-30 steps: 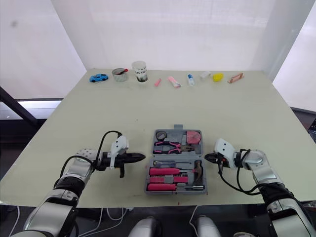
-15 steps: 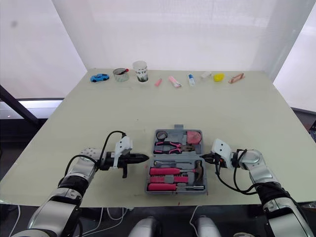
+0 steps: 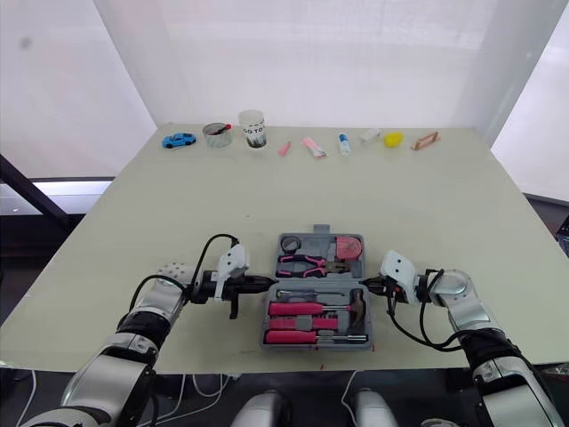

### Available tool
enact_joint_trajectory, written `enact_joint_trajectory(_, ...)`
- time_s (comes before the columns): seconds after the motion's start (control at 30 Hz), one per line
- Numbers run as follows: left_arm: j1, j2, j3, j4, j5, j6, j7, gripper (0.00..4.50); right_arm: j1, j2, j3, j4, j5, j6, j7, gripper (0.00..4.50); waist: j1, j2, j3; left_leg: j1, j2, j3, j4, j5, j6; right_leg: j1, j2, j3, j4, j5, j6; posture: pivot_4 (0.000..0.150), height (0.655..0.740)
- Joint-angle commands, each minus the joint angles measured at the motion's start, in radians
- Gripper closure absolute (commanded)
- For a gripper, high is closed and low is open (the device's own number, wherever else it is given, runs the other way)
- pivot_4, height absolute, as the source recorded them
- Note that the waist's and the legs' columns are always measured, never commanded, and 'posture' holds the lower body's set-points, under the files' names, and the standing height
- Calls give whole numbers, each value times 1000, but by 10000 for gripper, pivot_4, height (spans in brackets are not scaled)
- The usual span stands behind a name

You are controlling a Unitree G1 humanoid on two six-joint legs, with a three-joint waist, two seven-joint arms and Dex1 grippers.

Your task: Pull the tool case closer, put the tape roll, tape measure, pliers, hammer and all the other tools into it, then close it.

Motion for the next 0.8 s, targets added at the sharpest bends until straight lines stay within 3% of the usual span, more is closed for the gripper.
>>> enact_joint_trajectory(0.03, 3, -21, -23, 4, 11, -1, -13, 45000, 5, 8, -2, -47, 19, -1, 11, 43543, 0, 0, 0, 0, 0, 0, 0, 0, 0, 0, 0, 0, 0, 0, 0, 1500, 7400)
enact_joint_trajectory(0.8, 141, -6, -52, -234, -25, 124, -84, 45000, 70, -15, 4, -165, 52, 97, 79, 43543, 0, 0, 0, 0, 0, 0, 0, 0, 0, 0, 0, 0, 0, 0, 0, 1500, 7400)
